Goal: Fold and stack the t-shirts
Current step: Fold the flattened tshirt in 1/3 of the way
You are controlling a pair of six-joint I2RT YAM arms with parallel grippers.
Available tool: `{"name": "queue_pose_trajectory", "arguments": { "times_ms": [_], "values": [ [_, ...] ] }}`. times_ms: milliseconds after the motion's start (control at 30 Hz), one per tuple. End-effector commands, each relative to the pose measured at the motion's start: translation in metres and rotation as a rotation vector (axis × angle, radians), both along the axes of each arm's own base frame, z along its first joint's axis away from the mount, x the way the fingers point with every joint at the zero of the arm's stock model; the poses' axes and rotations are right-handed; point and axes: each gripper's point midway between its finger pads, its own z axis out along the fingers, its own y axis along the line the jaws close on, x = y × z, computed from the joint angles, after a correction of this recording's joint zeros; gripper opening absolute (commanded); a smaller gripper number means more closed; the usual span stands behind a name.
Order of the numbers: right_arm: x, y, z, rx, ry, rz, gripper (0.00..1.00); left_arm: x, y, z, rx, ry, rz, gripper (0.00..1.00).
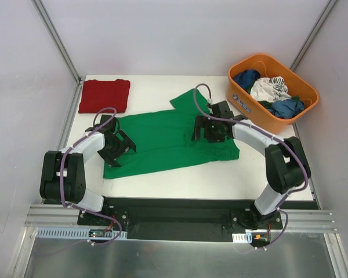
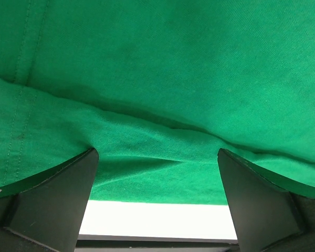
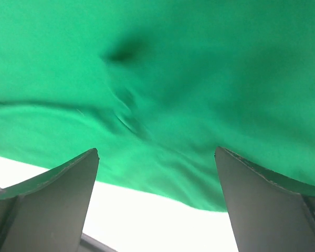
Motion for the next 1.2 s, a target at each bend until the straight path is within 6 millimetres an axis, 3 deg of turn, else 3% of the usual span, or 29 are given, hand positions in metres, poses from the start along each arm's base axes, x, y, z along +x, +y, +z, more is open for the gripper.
{"name": "queue_pose_trajectory", "arguments": {
  "times_ms": [0, 233, 333, 500, 667, 700, 833, 967, 1167],
  "values": [
    [-0.026, -0.040, -0.018, -0.055, 0.052, -0.069, 0.97, -0.009, 0.008, -0.008, 0.032, 0.047, -0.020, 0.99],
    [-0.058, -0.078, -0.056, -0.152, 0.162, -0.092, 0.97, -0.018, 0.006, -0.012, 0.022, 0.067, -0.026, 0.99],
    [-0.076, -0.084, -0.058, -0.164, 0.206, -0.082, 0.97, -0.022, 0.004, -0.014, 0.011, 0.076, -0.025, 0.99],
    [-0.130, -0.101, -0.060, -0.186, 0.339, -0.151, 0.97, -0.035, 0.003, -0.013, -0.002, 0.073, 0.001, 0.99],
    [-0.178, -0.109, -0.052, -0.159, 0.433, -0.205, 0.97, -0.074, -0.005, -0.024, -0.060, 0.130, 0.019, 0.99],
    [-0.190, -0.109, -0.055, -0.147, 0.465, -0.201, 0.97, -0.089, -0.008, -0.031, -0.076, 0.166, 0.021, 0.99],
    [-0.215, -0.112, -0.045, -0.129, 0.493, -0.209, 0.97, -0.121, -0.012, -0.035, -0.110, 0.205, 0.057, 0.99],
    [-0.210, -0.114, -0.017, -0.125, 0.393, -0.139, 0.97, -0.119, -0.011, -0.015, -0.114, 0.109, 0.063, 0.99],
    [-0.150, -0.117, 0.044, -0.153, 0.076, -0.091, 0.97, -0.054, -0.004, 0.050, -0.064, -0.159, 0.007, 0.99]
  ]
}}
